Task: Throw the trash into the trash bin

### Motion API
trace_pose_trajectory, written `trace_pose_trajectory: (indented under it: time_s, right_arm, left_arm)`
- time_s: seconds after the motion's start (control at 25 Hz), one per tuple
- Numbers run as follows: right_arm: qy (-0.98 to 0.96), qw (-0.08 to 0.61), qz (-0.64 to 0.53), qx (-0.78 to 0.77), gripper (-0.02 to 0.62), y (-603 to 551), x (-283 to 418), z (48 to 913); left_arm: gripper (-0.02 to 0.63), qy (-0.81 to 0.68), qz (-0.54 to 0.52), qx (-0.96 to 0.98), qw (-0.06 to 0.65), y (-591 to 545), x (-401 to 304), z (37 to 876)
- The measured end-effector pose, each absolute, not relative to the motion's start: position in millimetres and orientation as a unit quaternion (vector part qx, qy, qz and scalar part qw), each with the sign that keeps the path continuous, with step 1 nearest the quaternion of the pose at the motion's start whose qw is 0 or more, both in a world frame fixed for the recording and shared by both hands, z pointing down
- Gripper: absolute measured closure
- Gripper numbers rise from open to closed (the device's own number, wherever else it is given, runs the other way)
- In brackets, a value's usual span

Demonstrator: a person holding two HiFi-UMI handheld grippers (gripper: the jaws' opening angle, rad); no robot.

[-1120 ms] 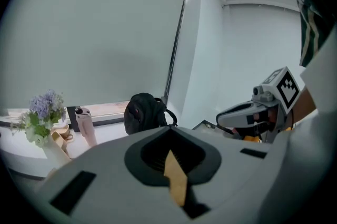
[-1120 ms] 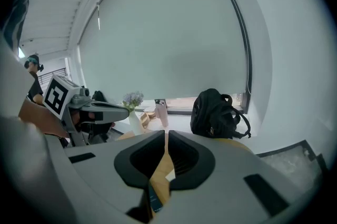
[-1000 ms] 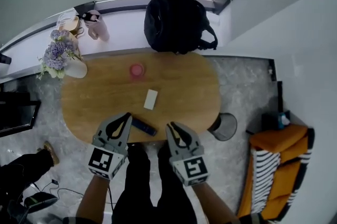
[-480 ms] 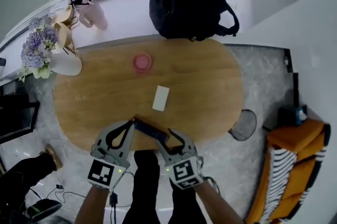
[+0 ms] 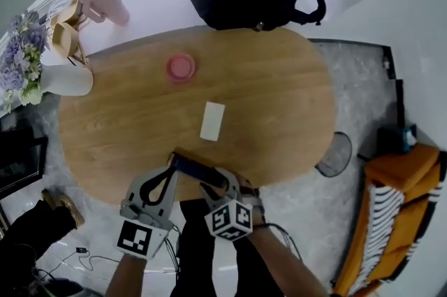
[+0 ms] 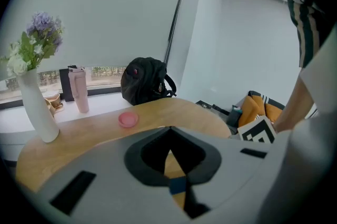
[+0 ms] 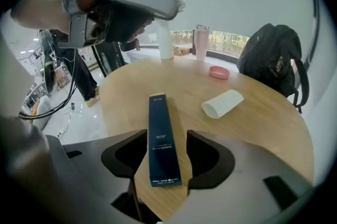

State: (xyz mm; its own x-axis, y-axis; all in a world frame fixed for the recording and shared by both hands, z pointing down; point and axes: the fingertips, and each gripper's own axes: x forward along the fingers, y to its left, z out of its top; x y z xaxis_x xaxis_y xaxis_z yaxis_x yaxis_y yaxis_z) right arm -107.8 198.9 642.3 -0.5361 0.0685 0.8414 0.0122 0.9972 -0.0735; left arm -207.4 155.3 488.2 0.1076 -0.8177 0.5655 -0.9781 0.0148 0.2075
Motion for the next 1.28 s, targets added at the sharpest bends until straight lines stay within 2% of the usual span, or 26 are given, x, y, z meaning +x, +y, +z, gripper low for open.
trace_pose_trajectory:
  time_s: [0.4,0.76,1.28]
  right_arm:
    - [-0.854,0.517,-0.048,-0.042,0.399,208.3,-99.0,672.9]
    - [-0.867,0.499,0.0,-0.011,0.405,189.7,-81.5,657.3]
    - [-0.863,0.483,0.075,0.129,0.405,115.7,25.6,636.2]
  left_arm:
    - [0.607,-0.638,0.153,0.692,0.302,153.8,-195.0,509.4]
    - [0.607,-0.621,0.167,0.707,0.295,127.1,-176.9,508.3]
    - [0.609,-0.557,0.178,0.765,0.271,46.4,-87.1,500.7]
